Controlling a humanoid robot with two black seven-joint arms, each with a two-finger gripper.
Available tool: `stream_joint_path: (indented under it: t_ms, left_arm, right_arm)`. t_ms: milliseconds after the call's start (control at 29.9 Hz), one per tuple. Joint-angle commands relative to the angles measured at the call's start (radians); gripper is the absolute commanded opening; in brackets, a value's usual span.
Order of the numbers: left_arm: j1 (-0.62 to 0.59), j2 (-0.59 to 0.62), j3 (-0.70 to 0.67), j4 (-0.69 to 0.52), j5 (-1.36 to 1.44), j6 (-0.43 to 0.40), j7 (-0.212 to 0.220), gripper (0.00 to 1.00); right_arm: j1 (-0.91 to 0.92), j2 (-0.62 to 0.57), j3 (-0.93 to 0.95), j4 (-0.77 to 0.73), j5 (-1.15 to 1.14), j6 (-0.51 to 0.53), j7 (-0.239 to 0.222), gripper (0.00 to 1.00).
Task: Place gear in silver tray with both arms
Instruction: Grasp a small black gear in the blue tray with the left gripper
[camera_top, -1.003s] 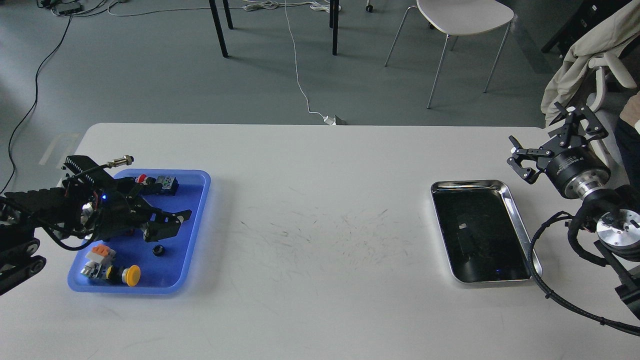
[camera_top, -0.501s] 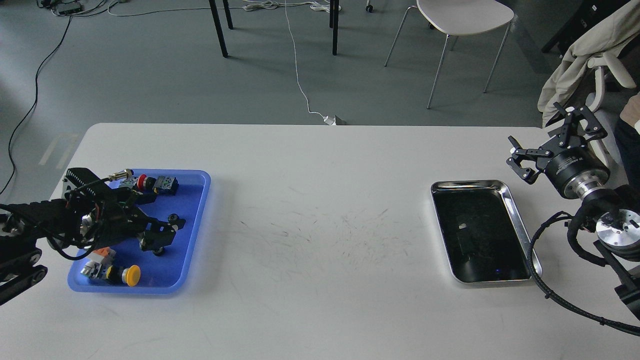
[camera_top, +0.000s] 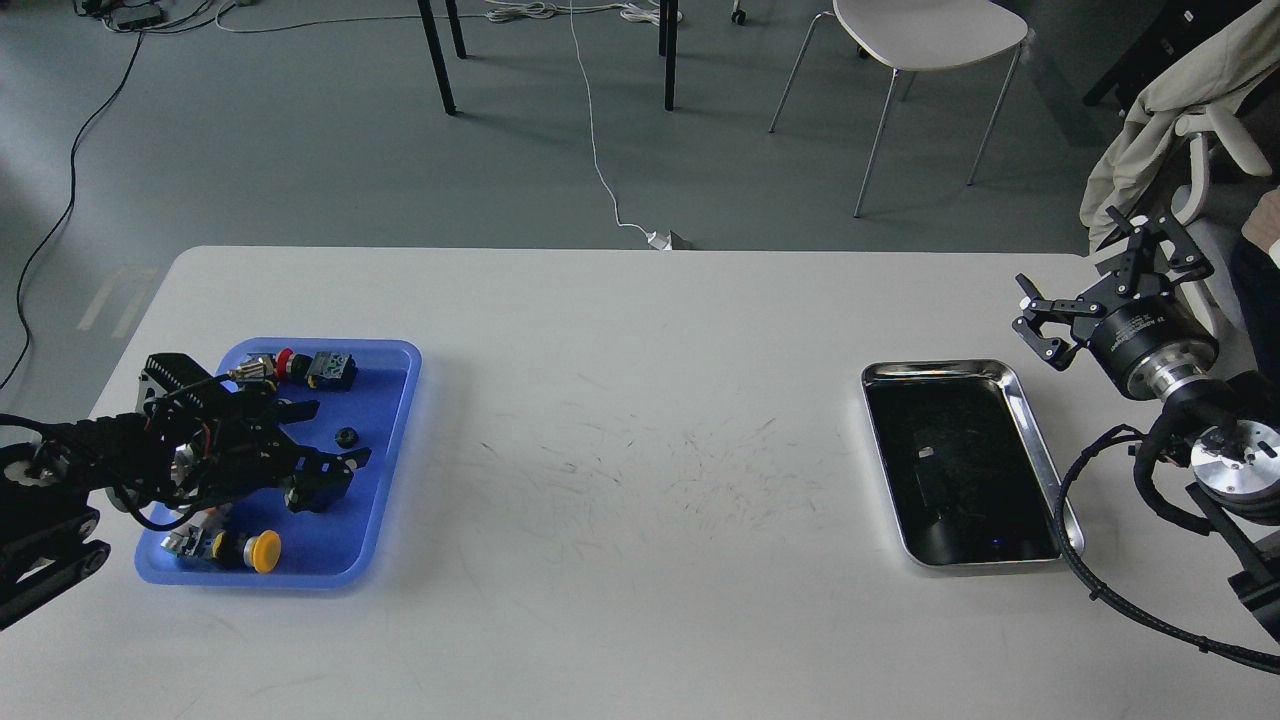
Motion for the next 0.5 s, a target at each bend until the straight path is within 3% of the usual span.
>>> stream_joint_path:
  t_ms: [0,468]
  left_arm:
    - [-0.001,-0.01,0.0,0.017,0.001,0.001,-0.003,0.77]
    - [-0.005,-0.051,0.021,0.099,0.015,0.015,-0.024,0.54]
  right_arm:
    - [0.002,0.0,-0.008,0.0,0.0,-0.001,0.001,1.0]
    - [0.002,0.003,-0.01,-0.009,0.0,0.0,0.001,1.0]
